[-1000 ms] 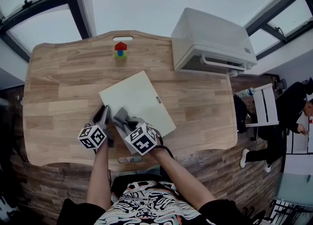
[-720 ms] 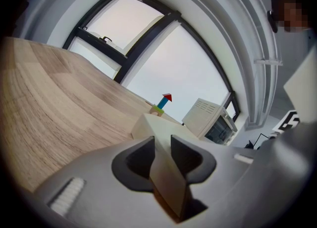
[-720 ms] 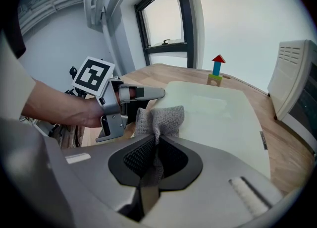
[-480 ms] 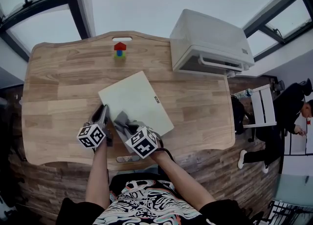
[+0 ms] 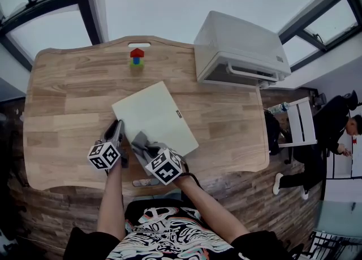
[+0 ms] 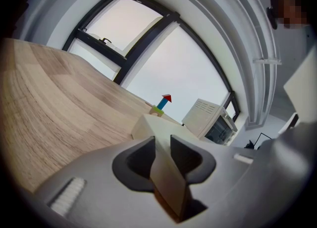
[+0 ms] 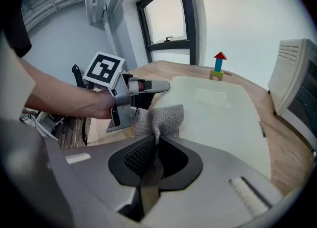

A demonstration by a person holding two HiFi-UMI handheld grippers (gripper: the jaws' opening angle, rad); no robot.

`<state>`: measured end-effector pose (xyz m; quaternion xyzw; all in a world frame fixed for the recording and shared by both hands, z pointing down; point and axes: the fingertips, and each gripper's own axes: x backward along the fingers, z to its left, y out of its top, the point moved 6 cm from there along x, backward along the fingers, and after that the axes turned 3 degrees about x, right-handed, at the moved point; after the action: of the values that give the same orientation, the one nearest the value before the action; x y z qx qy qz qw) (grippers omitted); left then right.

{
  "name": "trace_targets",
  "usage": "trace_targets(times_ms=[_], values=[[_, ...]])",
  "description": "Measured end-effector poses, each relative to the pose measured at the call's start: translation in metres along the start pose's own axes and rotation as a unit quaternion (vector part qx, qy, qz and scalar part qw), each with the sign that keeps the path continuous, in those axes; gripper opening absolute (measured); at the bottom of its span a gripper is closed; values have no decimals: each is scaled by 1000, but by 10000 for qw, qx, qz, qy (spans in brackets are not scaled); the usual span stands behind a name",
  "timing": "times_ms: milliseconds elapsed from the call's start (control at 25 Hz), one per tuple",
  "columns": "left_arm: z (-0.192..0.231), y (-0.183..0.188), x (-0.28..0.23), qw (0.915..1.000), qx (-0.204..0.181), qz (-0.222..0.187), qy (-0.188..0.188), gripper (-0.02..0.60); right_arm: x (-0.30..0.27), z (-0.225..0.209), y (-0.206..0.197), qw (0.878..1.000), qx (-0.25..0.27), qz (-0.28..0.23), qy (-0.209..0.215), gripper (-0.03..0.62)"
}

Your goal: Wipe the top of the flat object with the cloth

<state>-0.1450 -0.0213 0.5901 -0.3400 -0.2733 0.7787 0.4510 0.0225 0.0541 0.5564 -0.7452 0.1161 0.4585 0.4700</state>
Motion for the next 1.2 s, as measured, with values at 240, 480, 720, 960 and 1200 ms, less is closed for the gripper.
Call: trace_targets(times_ms=[240, 480, 720, 960, 1200], values=[[0, 0, 1, 10000, 17, 1, -18, 155, 4, 5, -6, 10000, -25, 72, 49, 20], [0, 0, 3, 10000, -21, -32, -10, 150, 11, 12, -17, 9997, -85, 139, 161, 20], [-1, 1, 0, 10000, -29, -53, -57, 147, 14, 11, -21, 9994, -167, 163, 260, 20], [-1, -1, 3, 9999, -56, -81, -18, 146, 15, 13, -22, 9983, -242, 293, 452, 20], [-1, -2, 3, 10000, -48, -75, -34, 146, 19, 16, -26, 9965, -146, 617, 553, 20]])
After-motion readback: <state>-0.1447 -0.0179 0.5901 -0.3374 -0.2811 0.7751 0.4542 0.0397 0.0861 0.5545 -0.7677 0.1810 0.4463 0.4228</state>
